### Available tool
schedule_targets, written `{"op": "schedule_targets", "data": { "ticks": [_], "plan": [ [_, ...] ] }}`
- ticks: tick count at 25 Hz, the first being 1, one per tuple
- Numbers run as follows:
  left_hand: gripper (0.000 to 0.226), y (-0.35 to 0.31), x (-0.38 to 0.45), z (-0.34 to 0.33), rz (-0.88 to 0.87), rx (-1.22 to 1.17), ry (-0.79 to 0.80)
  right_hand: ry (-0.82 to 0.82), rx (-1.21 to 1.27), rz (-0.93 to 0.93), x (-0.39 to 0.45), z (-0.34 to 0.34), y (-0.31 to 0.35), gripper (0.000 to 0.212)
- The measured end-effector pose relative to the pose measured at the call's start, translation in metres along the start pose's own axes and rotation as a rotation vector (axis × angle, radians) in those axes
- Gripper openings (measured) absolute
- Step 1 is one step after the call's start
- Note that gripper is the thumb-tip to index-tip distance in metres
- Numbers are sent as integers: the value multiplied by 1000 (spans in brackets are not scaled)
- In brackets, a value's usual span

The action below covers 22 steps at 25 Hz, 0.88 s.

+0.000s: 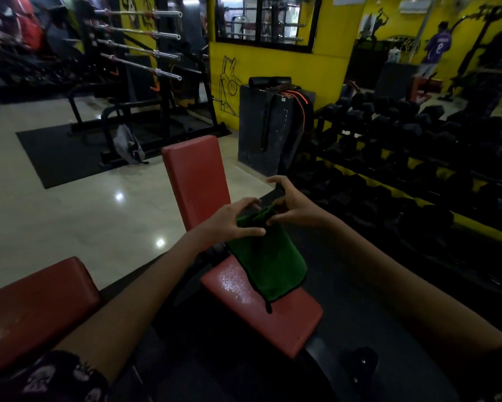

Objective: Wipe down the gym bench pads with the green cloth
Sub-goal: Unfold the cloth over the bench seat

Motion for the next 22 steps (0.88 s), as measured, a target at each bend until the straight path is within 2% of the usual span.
{"op": "schedule_targets", "data": {
  "ticks": [2,3,5,9,11,13,15,17,18,19,21,22],
  "plan": [
    [20,-1,5,0,-58,34,-53,-52,85,21,5,1,-1,72],
    [14,2,5,2,-66,50,-81,-83,149,34,6,3,-4,67],
    [17,4,3,6,-107,136,-131,-116,247,29,5,-2,-16,60],
    [33,3,-6,31,-211,297,-270,16,215,-102,10,-58,-53,46],
    [30,24,-8,51,-105,420,-293,-123,302,-150,21,-63,-59,39],
    [26,53,-14,68,101,490,-307,-318,206,-116,35,-56,-48,33],
    [31,85,-23,76,324,379,-373,-320,31,-39,55,-67,-29,20],
    [34,115,-29,75,508,64,-532,-230,-32,-29,78,-89,-20,16],
    [31,129,-29,73,586,-92,-604,-192,16,-62,88,-99,-17,14],
    [28,140,-27,68,645,-239,-642,-153,89,-110,98,-109,-14,23],
    [26,151,-21,62,702,-468,-621,-172,184,-162,118,-119,-19,46],
    [25,156,-18,63,719,-534,-581,-204,186,-181,129,-123,-24,43]
  ]
}}
Point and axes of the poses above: each hand's wrist, its own x-axis towards the middle knuckle, its own z-axis out of the back of the hand, y = z × x, the point moved 7 cm from there along x, towards the middle knuckle, and after that the axes turned 7 degrees about -z, right-handed, at the moved point
